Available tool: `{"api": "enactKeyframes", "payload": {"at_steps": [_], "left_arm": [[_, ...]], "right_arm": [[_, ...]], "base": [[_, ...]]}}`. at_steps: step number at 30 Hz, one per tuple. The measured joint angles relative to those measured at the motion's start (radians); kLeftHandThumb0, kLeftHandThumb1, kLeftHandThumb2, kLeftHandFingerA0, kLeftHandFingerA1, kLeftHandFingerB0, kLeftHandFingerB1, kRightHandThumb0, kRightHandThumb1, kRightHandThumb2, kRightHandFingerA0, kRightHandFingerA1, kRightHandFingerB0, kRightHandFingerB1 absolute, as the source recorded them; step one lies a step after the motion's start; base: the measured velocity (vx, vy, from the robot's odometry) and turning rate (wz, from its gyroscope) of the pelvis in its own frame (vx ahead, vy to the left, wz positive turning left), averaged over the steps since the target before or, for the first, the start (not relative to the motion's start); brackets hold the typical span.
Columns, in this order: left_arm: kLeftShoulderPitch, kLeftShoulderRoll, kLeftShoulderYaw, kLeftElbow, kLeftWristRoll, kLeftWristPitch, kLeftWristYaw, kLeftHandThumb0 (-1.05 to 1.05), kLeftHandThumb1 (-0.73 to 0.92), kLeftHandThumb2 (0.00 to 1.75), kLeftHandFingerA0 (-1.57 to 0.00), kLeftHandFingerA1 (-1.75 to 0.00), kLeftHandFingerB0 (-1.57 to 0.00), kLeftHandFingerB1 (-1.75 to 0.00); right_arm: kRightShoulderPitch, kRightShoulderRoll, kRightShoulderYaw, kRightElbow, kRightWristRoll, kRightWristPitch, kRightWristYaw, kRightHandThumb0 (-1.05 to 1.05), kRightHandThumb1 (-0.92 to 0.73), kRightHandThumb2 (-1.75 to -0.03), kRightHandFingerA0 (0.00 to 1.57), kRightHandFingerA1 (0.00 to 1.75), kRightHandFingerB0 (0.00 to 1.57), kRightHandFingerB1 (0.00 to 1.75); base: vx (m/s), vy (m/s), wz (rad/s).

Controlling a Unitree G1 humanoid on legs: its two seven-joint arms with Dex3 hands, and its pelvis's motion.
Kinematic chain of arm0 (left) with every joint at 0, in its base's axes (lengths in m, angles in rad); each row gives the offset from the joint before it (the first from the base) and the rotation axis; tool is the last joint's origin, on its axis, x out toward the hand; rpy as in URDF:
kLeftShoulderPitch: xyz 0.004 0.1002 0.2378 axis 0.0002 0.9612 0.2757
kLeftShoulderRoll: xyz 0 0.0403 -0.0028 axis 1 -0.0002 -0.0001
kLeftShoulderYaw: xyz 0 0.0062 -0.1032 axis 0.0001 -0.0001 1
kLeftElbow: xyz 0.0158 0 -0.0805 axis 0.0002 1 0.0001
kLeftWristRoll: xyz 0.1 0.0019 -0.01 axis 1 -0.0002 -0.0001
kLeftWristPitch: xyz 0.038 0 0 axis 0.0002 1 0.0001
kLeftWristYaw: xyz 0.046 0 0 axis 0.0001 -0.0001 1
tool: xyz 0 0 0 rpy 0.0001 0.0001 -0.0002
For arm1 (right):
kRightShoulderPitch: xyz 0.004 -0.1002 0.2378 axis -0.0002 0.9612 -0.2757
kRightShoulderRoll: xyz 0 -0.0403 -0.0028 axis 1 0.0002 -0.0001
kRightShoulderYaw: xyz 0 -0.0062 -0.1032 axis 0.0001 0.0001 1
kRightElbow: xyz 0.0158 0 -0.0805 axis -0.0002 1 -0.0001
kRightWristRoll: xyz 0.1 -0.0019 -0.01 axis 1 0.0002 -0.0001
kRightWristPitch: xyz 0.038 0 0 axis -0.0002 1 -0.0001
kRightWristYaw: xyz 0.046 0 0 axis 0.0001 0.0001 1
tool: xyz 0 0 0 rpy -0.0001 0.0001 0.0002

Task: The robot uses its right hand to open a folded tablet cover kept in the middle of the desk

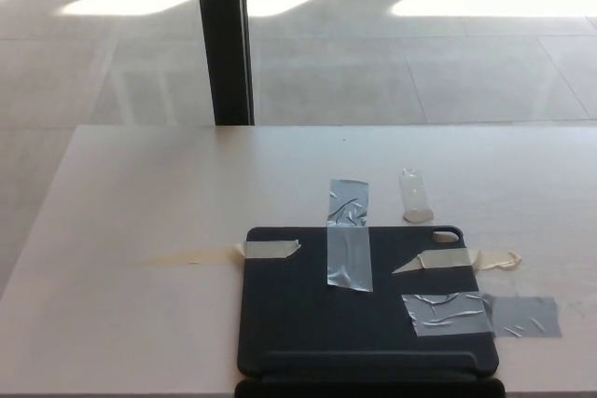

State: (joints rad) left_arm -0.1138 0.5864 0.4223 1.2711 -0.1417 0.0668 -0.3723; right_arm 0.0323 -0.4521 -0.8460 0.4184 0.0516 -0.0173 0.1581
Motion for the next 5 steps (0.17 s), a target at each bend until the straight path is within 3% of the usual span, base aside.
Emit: {"api": "enactKeyframes", "payload": {"at_steps": [1,2,3,4,5], "left_arm": [[0.001,0.0,0.0,0.0,0.0,0.0,0.0,-0.91,0.53,0.73,-0.45,-1.09,-0.28,-0.94],[0.004,0.0,0.0,0.0,0.0,0.0,0.0,-0.91,0.53,0.74,-0.46,-1.09,-0.27,-0.93],[0.005,0.0,0.0,0.0,0.0,0.0,0.0,-0.92,0.43,1.04,-0.56,-0.97,-0.27,-0.8],[0.006,0.0,0.0,0.0,0.0,0.0,0.0,-0.9,0.53,0.74,-0.45,-1.15,-0.27,-1.01],[0.006,0.0,0.0,0.0,0.0,0.0,0.0,-0.9,0.53,0.74,-0.45,-1.15,-0.27,-1.01]], "right_arm": [[-0.001,0.0,-0.013,0.028,0.003,-0.004,-0.007,-0.86,-0.88,-0.66,0.36,1.33,0.14,0.9],[-0.001,0.0,-0.035,0.077,0.01,-0.009,-0.022,-0.89,-0.72,-1.16,0.58,1.12,0.22,0.77],[-0.003,0.001,-0.049,0.107,0.015,-0.013,-0.032,-0.87,-0.88,-0.65,0.34,1.4,0.09,0.94],[-0.005,0.003,-0.066,0.138,0.021,-0.016,-0.042,-0.85,-0.92,-0.72,0.31,1.34,0.03,0.85],[-0.005,0.003,-0.066,0.138,0.021,-0.016,-0.042,-0.85,-0.92,-0.72,0.31,1.34,0.03,0.85]], "base": [[0.0,0.0,0.0],[0.0,0.0,0.0],[0.0,0.0,0.0],[0.0,0.0,0.0],[0.0,0.0,0.0]]}}
